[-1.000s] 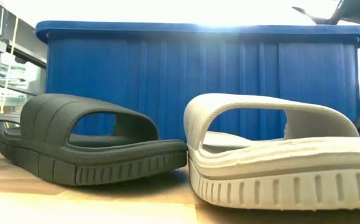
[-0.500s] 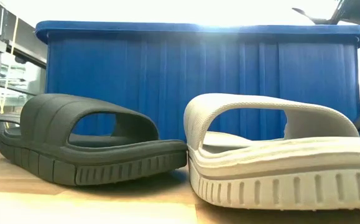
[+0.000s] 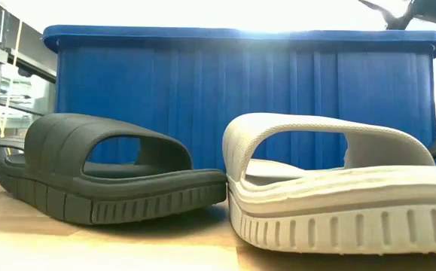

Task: Pick and place slides into bin
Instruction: Put the left gray slide into the blue bin

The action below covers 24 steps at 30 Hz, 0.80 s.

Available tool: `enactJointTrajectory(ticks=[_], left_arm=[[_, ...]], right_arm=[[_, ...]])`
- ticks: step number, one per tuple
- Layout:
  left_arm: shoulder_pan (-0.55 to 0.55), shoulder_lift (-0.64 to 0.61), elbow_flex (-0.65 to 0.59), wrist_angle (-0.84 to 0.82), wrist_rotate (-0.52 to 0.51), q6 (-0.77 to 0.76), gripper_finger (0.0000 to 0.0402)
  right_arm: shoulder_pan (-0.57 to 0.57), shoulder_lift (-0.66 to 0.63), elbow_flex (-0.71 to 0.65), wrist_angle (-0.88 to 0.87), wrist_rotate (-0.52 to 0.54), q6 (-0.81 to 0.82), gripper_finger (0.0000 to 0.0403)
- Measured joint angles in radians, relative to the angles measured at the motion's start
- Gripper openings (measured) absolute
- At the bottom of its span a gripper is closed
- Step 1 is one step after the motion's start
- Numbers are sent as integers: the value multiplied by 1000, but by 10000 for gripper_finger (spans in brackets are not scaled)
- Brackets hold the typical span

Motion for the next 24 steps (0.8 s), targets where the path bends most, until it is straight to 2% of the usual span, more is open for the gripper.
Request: enactJointTrajectory(ticks=[8, 16, 19, 24], left_arm=[[0, -105, 21, 75, -96, 65, 10], [0, -190, 204, 75, -158, 269, 6], [0, -190, 289, 67, -257, 374, 10], [28, -191, 427, 14, -514, 582, 4]], right_arm=[[0, 0, 0, 25, 0, 0, 210], [0, 0, 0, 26, -2, 7, 210], [0, 0, 0, 26, -2, 8, 210], [0, 0, 0, 26, -1, 5, 210]])
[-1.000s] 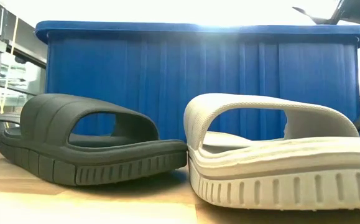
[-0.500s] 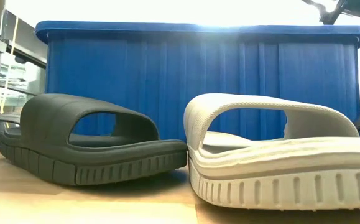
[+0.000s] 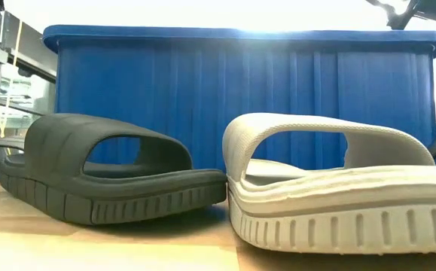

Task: Pick and place slides into bin
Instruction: Put the left gray slide into the blue bin

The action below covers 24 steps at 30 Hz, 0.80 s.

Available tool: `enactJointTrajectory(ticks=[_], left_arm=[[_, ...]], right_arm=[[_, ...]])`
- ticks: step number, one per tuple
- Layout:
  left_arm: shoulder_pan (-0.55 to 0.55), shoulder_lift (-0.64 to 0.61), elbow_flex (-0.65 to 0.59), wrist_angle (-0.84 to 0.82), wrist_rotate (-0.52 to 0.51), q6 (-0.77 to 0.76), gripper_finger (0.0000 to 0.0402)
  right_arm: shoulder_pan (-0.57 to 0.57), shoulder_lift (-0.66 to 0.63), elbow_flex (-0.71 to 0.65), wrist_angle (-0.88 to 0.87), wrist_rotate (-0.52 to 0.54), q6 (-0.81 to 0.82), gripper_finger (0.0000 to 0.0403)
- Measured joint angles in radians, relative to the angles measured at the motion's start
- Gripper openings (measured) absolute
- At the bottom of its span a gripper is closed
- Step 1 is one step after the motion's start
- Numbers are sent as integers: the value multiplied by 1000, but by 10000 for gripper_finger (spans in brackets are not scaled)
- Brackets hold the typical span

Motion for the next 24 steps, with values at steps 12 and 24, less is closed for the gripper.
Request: enactJointTrajectory(ticks=[12, 24], left_arm=[[407, 31, 227, 2, 130, 490, 6], [829, 139, 327, 5, 448, 542, 8]], right_arm=[[0, 0, 1, 143, 13, -65, 210], [-1, 273, 532, -455, 70, -543, 210]])
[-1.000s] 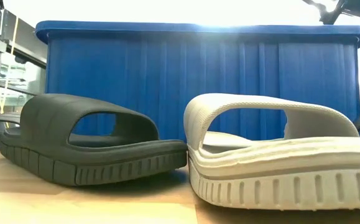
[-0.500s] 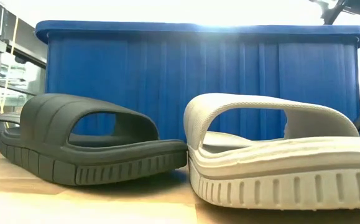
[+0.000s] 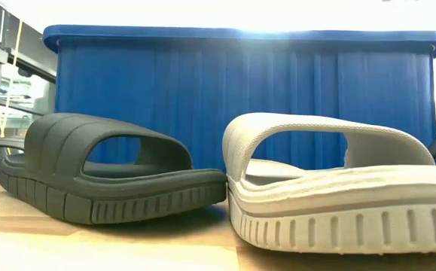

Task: Pick and place slides into bin
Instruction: Put the left gray slide into the blue bin

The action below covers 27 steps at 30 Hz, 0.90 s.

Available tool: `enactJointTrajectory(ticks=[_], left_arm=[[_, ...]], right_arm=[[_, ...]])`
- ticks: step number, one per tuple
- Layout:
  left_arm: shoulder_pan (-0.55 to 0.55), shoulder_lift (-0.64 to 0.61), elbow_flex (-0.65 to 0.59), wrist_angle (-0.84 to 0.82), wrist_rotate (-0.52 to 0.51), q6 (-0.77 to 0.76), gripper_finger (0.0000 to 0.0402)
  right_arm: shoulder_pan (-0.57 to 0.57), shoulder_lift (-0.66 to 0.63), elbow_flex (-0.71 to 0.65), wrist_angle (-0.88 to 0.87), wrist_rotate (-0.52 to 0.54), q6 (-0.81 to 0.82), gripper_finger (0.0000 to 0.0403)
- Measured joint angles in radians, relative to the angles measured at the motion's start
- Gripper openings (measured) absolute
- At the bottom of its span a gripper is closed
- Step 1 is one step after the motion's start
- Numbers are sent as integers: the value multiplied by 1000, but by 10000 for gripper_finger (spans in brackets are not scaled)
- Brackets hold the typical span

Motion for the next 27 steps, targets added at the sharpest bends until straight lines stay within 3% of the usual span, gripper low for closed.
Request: enactJointTrajectory(ticks=[6, 13, 19, 27], left_arm=[[115, 95, -1, 113, 126, -7, 3], [173, 203, -1, 309, 189, 74, 11], [206, 239, -1, 380, 191, 110, 4], [230, 239, -1, 397, 219, 134, 8]], right_arm=[[-17, 188, 207, -64, 24, -110, 226], [-143, 368, 351, -152, -17, 0, 271], [-249, 464, 368, -11, -272, 59, 295], [-311, 588, 367, 89, -415, 137, 295]])
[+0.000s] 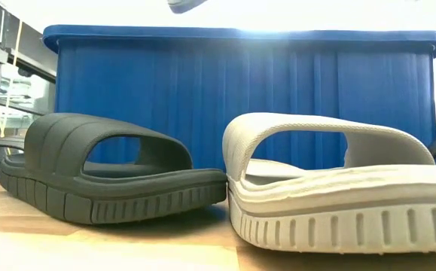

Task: Pick and place slides into bin
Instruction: Put the left gray slide into the blue bin

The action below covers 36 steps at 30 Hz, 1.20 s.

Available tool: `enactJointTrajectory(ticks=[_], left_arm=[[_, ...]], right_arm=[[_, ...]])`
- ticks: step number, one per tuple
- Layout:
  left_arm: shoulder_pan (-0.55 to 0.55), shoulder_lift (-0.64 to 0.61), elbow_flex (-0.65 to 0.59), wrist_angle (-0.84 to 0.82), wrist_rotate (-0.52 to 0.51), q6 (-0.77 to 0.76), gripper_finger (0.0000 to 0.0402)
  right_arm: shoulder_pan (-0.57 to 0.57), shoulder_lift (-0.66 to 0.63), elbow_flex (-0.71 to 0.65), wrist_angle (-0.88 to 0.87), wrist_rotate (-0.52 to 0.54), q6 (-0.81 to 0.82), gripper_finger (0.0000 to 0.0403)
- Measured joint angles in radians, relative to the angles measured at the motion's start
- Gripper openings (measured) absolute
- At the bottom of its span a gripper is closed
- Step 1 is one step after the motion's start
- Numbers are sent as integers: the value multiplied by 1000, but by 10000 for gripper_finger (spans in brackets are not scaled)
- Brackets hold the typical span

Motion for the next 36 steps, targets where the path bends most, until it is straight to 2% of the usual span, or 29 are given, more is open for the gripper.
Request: enactJointTrajectory(ticks=[9, 13, 18, 26, 32, 36], left_arm=[[0, 0, 0, -1, 7, 17, 10], [0, 0, 0, -3, 7, 26, 4], [0, 0, 0, -4, 14, 27, 10], [-1, 0, 0, -4, 17, 49, 4], [-1, 0, 0, -4, 19, 52, 28], [-1, 0, 0, -13, 17, 54, 38]], right_arm=[[-4, 96, 0, 102, -15, 18, 295], [-4, 108, -1, 151, -5, 16, 277], [-4, 108, -1, 149, 23, 0, 221], [-4, 107, -1, 146, 43, -3, 104], [-5, 107, -1, 145, 53, -16, 22], [-4, 107, -1, 146, 83, -43, 10]])
